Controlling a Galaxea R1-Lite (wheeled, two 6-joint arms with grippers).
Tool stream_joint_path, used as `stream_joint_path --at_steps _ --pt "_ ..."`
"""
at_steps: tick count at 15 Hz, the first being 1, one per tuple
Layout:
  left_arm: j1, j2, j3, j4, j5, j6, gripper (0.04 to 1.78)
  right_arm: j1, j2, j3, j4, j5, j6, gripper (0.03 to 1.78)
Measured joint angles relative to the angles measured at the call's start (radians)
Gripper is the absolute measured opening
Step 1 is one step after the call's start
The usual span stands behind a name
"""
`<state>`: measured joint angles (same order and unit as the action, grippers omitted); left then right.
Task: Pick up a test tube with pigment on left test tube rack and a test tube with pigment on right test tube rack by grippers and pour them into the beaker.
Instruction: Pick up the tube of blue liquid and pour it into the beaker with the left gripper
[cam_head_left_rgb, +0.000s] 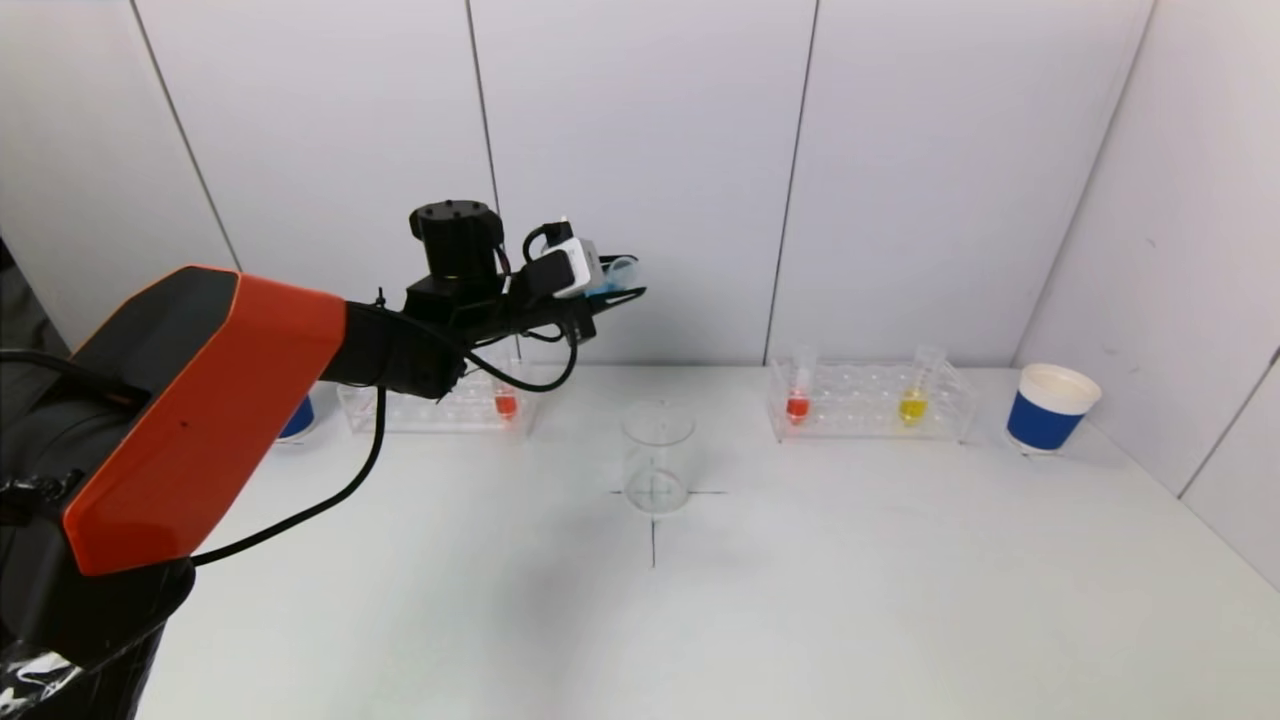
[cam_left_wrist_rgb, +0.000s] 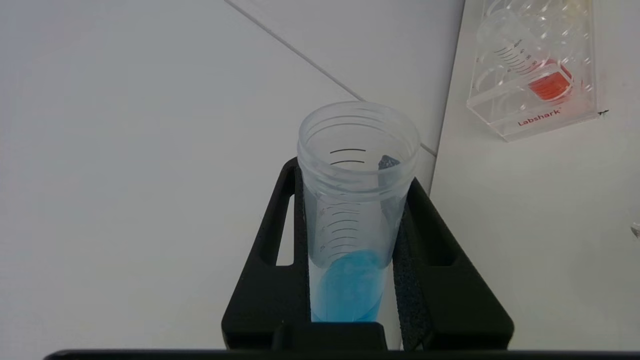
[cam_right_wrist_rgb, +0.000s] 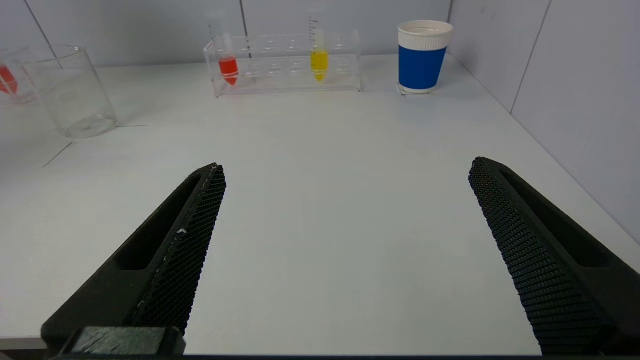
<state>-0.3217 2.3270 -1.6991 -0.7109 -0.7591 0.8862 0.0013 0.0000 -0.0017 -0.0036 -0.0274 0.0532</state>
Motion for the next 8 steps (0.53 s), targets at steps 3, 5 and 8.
stream_joint_path --at_steps 3,5,8 --pt "-0.002 0.014 0.017 -0.046 -0.035 0.073 0.47 0.0 0.0 0.0 0.0 0.0 0.0 1.77" --pt "-0.002 0.017 0.026 -0.048 -0.053 0.123 0.47 0.0 0.0 0.0 0.0 0.0 0.0 1.77" --pt "-0.002 0.02 0.034 -0.048 -0.069 0.188 0.47 0.0 0.0 0.0 0.0 0.0 0.0 1.77"
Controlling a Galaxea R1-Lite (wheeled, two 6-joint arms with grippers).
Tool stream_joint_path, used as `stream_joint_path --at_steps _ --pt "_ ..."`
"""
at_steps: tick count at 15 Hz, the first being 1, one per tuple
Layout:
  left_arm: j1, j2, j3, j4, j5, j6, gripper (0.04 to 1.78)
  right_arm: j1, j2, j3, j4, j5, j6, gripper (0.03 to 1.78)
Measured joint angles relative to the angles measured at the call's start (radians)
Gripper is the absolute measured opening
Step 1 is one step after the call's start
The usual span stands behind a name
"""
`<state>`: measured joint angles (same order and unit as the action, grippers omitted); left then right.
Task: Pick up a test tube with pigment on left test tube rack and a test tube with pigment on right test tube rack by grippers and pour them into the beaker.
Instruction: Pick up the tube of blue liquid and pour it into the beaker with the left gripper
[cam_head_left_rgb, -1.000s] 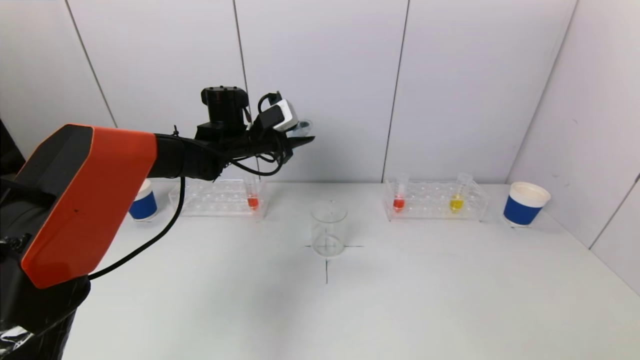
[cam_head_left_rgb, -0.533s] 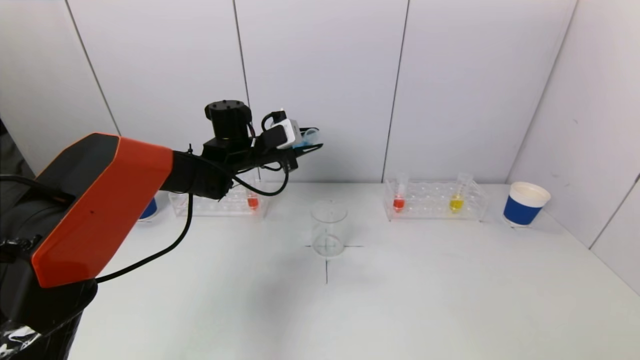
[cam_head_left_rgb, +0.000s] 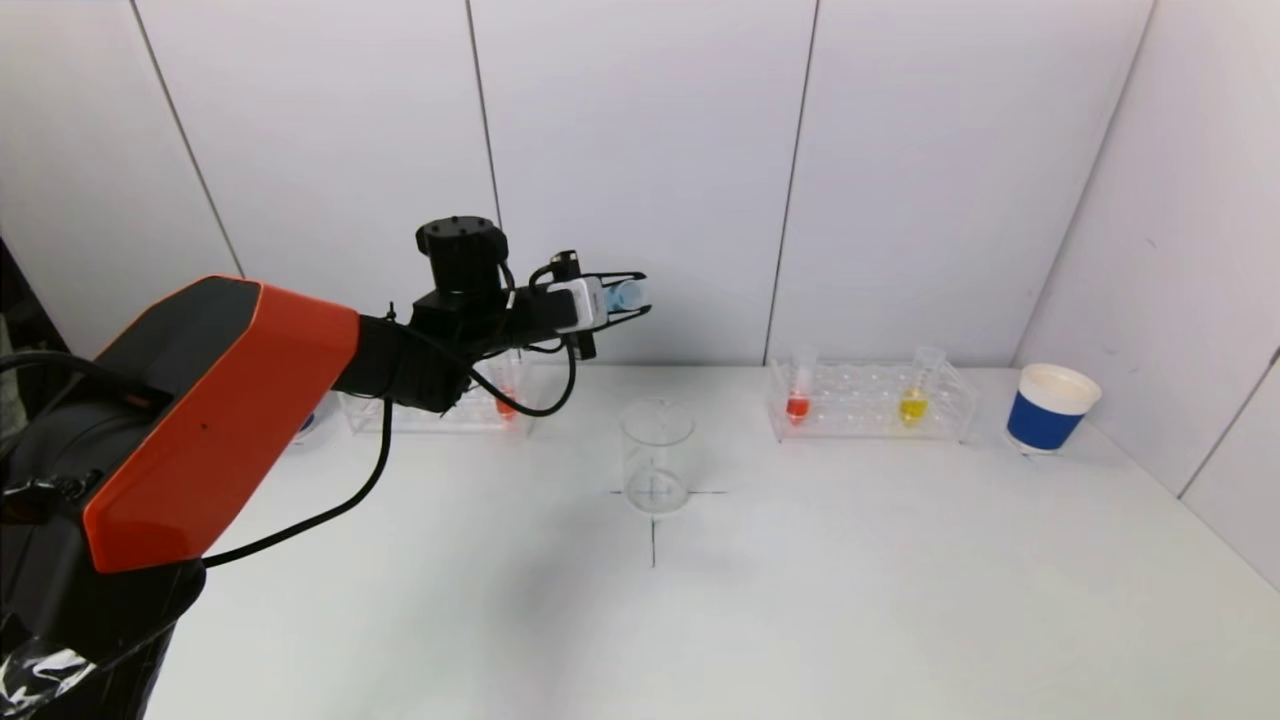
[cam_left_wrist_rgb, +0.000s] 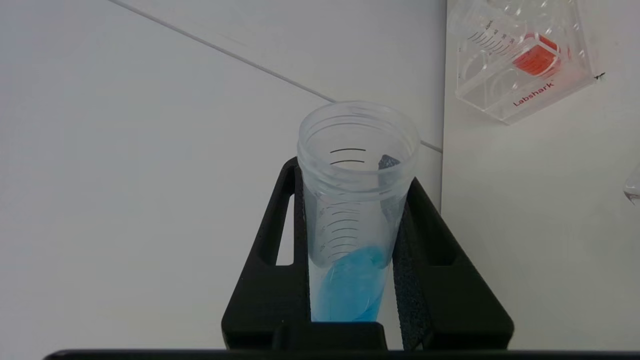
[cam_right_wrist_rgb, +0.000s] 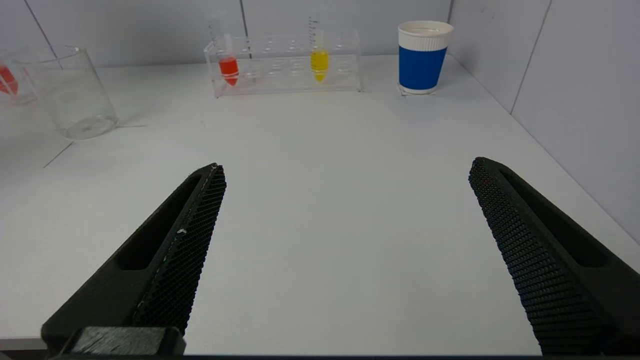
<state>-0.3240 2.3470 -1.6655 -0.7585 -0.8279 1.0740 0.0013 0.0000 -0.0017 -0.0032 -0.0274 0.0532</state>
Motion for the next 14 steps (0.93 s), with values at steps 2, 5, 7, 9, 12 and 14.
stream_joint_path --at_steps 2,5,7,9,12,14 --pt "-0.001 0.001 0.009 0.0 -0.006 0.051 0.47 0.0 0.0 0.0 0.0 0.0 0.0 1.77" --pt "-0.006 0.0 0.031 0.01 -0.028 0.116 0.47 0.0 0.0 0.0 0.0 0.0 0.0 1.77" --pt "-0.01 -0.003 0.042 0.048 -0.028 0.122 0.47 0.0 0.0 0.0 0.0 0.0 0.0 1.77" --pt "-0.012 -0.012 0.042 0.131 -0.027 0.172 0.47 0.0 0.0 0.0 0.0 0.0 0.0 1.77" --pt "-0.01 -0.035 0.036 0.307 -0.021 0.313 0.47 0.0 0.0 0.0 0.0 0.0 0.0 1.77" --pt "-0.008 -0.047 0.016 0.406 -0.011 0.39 0.47 0.0 0.0 0.0 0.0 0.0 0.0 1.77"
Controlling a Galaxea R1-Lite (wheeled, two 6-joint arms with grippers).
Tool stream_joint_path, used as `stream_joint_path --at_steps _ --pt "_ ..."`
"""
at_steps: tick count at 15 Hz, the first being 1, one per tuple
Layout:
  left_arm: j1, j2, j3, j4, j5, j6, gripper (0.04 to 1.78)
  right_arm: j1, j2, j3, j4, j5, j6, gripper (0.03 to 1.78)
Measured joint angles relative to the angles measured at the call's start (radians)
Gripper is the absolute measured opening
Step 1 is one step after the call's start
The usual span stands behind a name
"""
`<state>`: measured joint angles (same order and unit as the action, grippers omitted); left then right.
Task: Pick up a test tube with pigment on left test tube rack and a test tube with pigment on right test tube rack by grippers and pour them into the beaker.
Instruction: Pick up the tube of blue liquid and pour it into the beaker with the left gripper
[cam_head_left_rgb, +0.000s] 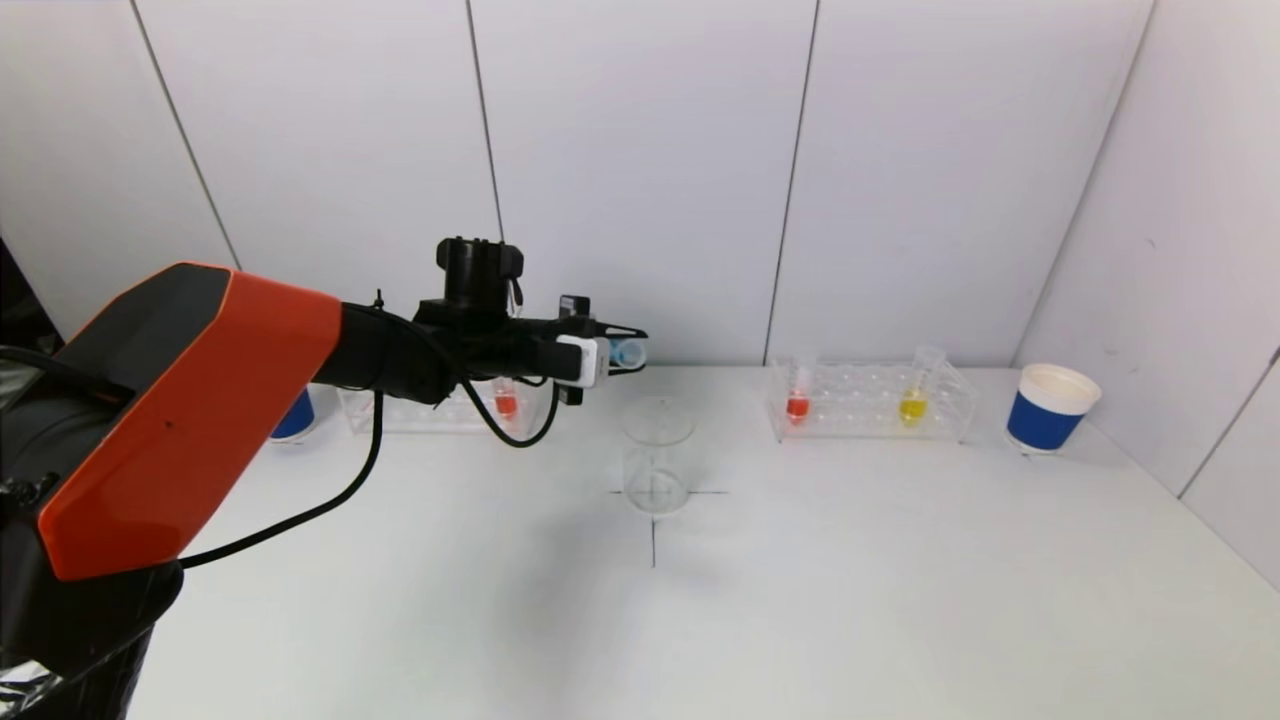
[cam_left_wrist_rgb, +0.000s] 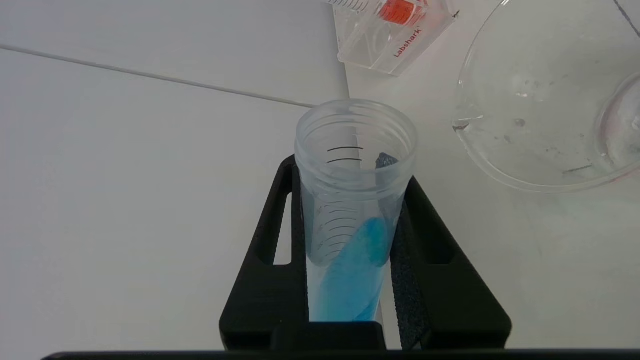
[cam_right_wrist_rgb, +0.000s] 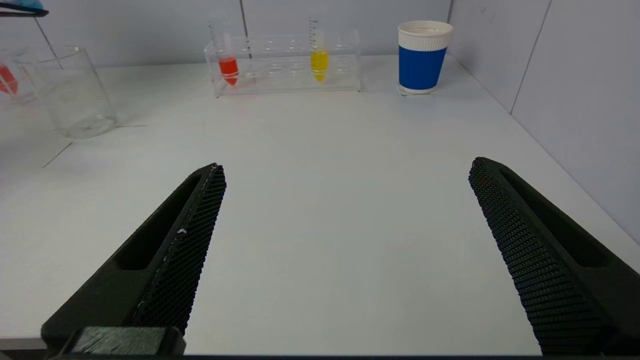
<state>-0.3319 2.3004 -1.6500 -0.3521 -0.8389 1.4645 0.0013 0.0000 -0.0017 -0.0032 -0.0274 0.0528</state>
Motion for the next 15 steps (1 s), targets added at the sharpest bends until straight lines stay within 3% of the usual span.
stream_joint_path --at_steps 9,15 --pt "-0.005 -0.005 -0.024 0.041 0.004 0.201 0.47 0.0 0.0 -0.001 0.0 0.0 0.0 1.77" --pt "-0.014 0.0 -0.027 0.025 0.003 0.228 0.47 0.0 0.0 0.0 0.0 0.0 0.0 1.77"
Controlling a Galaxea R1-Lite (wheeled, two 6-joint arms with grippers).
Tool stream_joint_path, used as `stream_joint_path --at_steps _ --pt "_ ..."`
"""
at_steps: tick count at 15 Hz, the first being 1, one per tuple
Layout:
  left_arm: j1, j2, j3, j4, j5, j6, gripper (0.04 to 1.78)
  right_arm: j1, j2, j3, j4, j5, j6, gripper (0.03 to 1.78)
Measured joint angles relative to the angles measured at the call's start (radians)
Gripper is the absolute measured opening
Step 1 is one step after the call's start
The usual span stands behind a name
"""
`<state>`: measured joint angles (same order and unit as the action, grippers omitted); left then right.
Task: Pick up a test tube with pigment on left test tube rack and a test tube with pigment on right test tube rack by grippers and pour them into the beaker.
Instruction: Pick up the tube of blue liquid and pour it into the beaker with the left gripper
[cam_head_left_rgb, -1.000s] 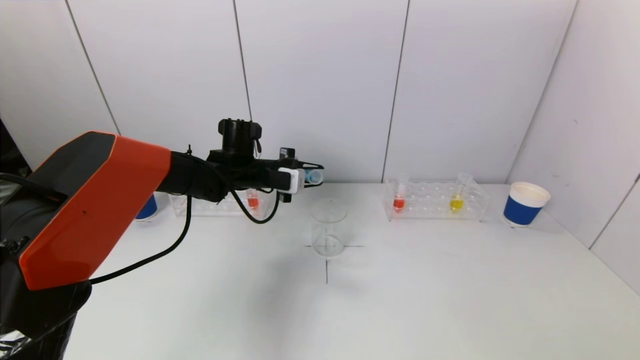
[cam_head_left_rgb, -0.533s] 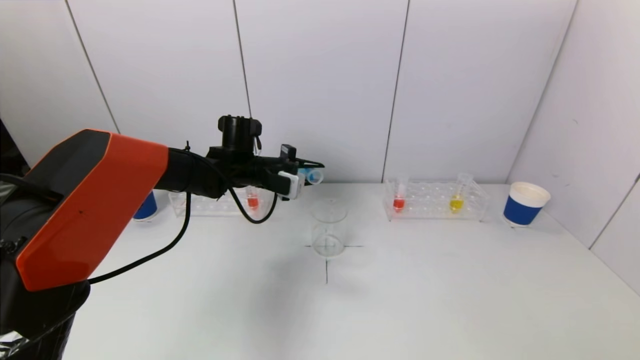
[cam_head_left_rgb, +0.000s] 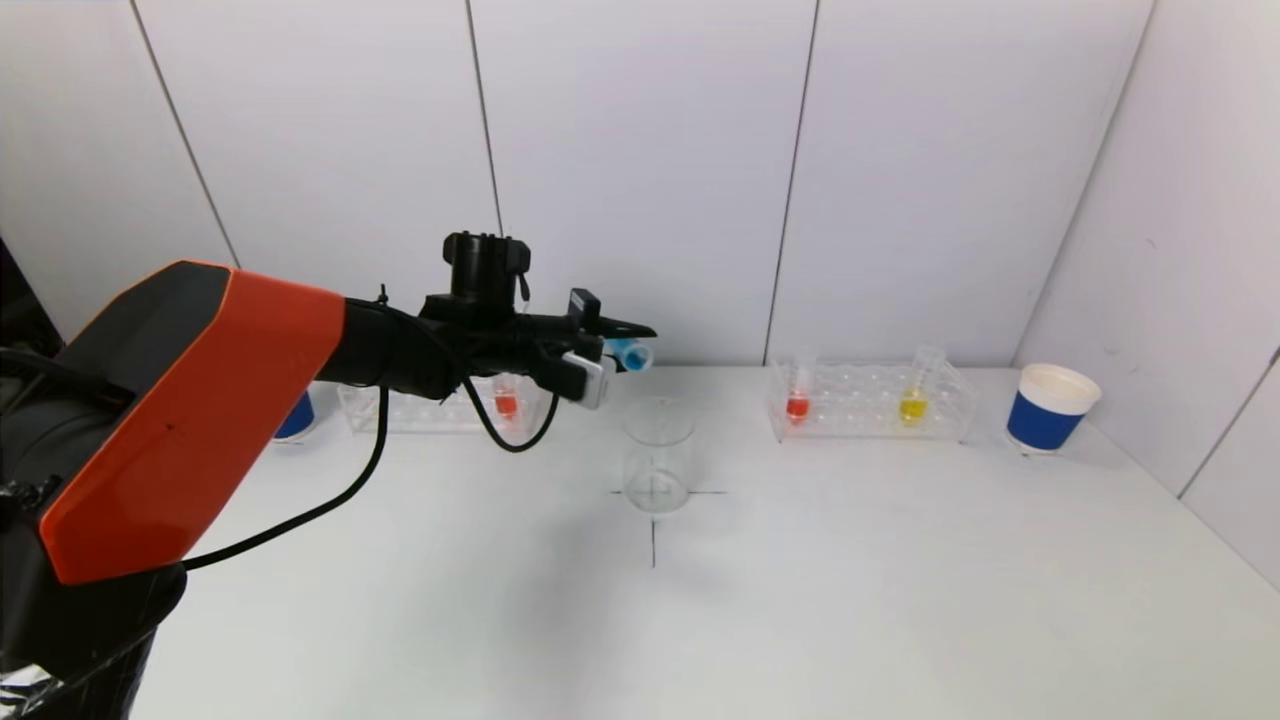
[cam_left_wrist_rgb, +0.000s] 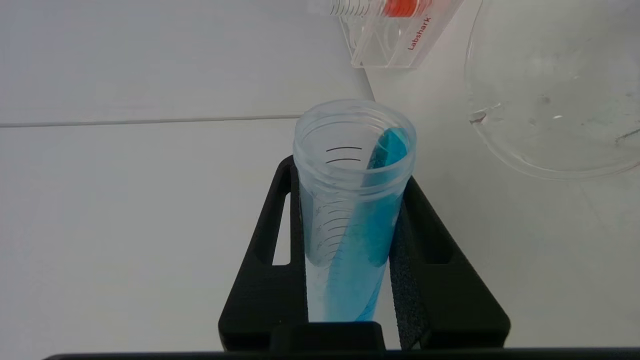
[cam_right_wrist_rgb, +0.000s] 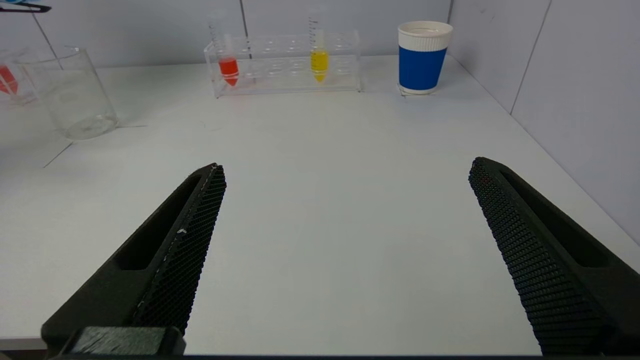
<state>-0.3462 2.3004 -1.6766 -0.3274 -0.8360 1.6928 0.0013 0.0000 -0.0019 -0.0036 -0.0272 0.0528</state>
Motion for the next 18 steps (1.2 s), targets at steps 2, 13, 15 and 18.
stream_joint_path --at_steps 2,13,15,18 --pt "-0.004 0.002 -0.001 -0.013 0.0 0.0 0.47 0.0 0.0 0.001 0.0 0.0 0.0 1.77" --pt "-0.005 0.024 0.009 -0.051 -0.005 0.002 0.47 0.0 0.0 0.0 0.0 0.0 0.0 1.77" --pt "-0.005 0.025 0.009 -0.051 -0.004 0.024 0.47 0.0 0.0 0.0 0.0 0.0 0.0 1.77" --pt "-0.004 0.034 0.004 -0.053 -0.004 0.066 0.47 0.0 0.0 0.0 0.0 0.0 0.0 1.77"
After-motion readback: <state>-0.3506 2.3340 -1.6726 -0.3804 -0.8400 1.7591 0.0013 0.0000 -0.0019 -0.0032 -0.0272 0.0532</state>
